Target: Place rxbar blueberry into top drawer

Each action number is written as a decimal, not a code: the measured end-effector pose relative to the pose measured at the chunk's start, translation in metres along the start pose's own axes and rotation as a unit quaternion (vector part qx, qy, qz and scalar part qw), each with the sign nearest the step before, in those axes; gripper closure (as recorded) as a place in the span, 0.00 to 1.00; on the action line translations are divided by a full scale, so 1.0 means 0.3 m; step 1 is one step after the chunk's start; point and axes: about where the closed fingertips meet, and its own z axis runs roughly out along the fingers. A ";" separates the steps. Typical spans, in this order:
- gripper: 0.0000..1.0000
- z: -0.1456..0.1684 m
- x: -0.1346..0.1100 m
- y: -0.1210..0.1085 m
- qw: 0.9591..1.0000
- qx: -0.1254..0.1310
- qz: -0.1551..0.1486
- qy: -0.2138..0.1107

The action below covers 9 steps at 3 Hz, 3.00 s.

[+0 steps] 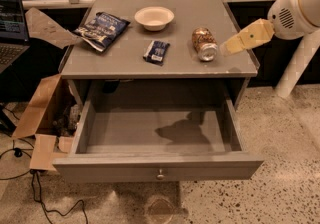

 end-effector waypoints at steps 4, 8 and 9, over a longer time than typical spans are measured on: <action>0.00 0.303 -0.223 0.077 0.982 -0.006 0.188 -0.012; 0.00 0.442 -0.313 0.243 0.979 -0.062 0.195 0.011; 0.00 0.491 -0.343 0.346 0.978 -0.101 0.182 0.020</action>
Offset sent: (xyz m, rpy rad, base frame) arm 0.0616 0.0383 -0.0272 0.2899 0.0847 -0.3738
